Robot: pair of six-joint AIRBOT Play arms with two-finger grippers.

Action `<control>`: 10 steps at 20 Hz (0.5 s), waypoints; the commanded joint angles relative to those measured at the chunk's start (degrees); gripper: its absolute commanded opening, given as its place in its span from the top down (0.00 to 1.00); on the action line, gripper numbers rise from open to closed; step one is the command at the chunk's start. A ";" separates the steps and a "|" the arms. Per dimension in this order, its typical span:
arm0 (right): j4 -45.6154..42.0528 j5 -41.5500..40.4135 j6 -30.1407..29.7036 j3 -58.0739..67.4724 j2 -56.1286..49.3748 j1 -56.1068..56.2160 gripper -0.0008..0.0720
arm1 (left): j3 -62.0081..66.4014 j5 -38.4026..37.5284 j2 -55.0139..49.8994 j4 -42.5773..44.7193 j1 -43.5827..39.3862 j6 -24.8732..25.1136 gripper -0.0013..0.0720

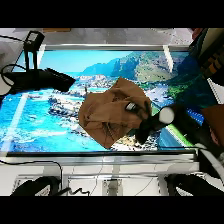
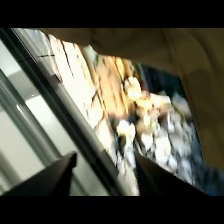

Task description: Fold the clothes and pants, and hang the long-sleeved shirts on hangers.

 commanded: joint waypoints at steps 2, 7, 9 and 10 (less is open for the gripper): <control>-0.72 -21.70 -12.76 -7.28 -3.23 7.85 0.35 | -0.02 -0.68 -0.02 5.79 0.31 -0.04 0.11; -0.76 -29.70 -14.75 -7.56 -11.10 9.70 0.17 | -0.02 -0.63 -0.02 8.28 0.31 -0.02 0.11; -0.50 -33.05 -14.69 -7.56 -12.50 9.70 0.17 | -0.02 -0.61 -0.02 8.31 0.31 -0.02 0.11; -0.46 -34.62 -14.71 -7.56 -12.66 9.73 0.17 | -0.02 -0.61 -0.02 8.31 0.31 -0.02 0.11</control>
